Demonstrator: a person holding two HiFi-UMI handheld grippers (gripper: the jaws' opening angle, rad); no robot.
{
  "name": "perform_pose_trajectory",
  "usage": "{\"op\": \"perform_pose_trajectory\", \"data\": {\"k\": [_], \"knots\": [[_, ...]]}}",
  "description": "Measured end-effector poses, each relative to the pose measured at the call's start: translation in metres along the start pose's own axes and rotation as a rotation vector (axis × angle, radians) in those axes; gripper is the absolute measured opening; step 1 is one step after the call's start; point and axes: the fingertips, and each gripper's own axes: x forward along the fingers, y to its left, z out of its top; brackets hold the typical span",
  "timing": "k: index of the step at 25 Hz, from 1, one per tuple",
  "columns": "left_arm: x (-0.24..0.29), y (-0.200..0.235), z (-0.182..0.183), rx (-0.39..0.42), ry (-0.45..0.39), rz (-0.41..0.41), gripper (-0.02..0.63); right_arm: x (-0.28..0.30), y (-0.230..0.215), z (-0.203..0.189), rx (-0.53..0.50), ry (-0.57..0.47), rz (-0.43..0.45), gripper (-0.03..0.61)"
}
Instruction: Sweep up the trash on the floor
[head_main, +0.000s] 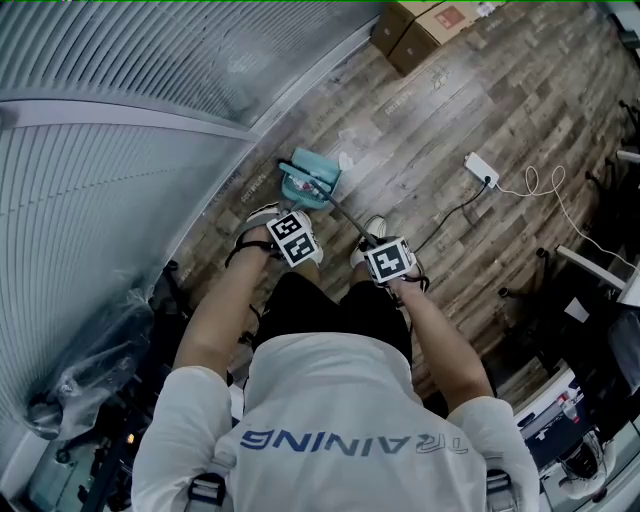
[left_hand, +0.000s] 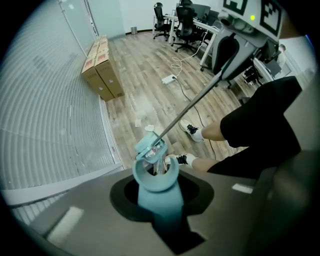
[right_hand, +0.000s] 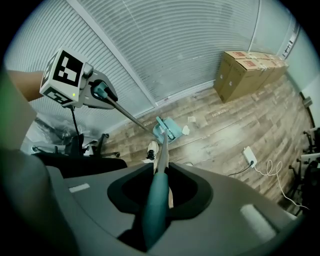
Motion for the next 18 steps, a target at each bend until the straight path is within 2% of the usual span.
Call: {"op": "perform_pose_trajectory", "data": {"k": [6, 18], "knots": [[0.002, 0.003, -0.002, -0.001, -0.006, -0.004, 0.089, -0.008, -0.008, -0.006, 0.058, -0.026, 0.003, 0.109], [0.001, 0.001, -0.002, 0.005, -0.007, -0.002, 0.089, -0.05, -0.087, 0.044, 0.22, -0.188, -0.123, 0.109]]}}
